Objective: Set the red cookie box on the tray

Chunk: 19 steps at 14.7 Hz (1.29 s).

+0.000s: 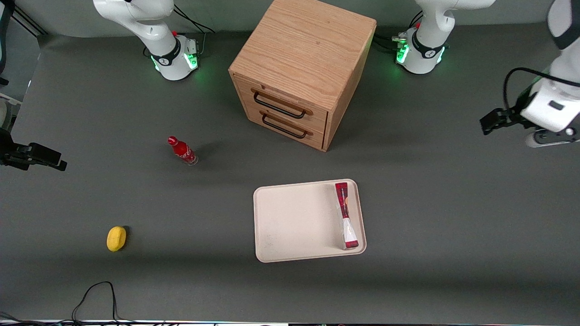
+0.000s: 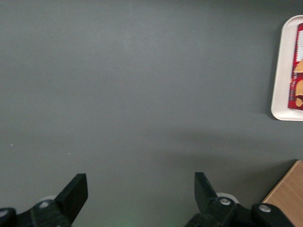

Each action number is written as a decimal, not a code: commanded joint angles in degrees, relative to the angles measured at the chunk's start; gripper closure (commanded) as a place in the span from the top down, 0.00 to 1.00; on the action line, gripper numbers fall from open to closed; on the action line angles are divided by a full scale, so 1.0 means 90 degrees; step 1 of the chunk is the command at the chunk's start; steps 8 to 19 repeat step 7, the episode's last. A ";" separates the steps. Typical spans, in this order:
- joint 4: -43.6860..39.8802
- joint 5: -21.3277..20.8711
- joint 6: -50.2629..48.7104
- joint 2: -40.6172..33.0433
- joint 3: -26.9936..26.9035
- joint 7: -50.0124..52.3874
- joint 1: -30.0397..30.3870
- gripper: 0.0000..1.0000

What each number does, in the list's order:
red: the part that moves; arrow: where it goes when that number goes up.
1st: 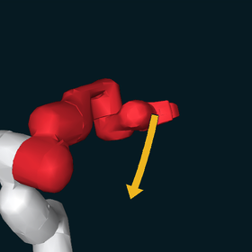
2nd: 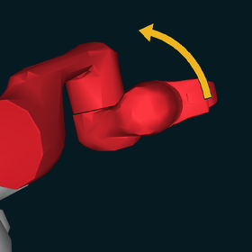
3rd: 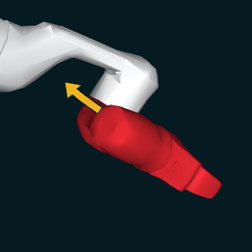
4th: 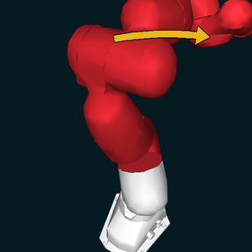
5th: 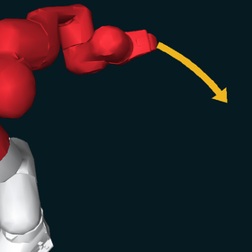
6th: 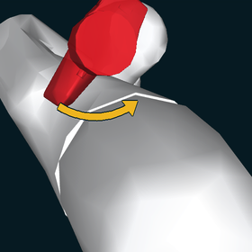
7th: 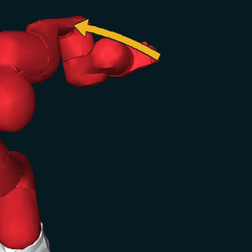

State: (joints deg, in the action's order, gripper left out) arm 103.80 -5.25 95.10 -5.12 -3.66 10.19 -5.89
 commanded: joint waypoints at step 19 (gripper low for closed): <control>-0.0380 0.0191 -0.0360 0.0081 0.0309 -0.1015 0.0605 1.00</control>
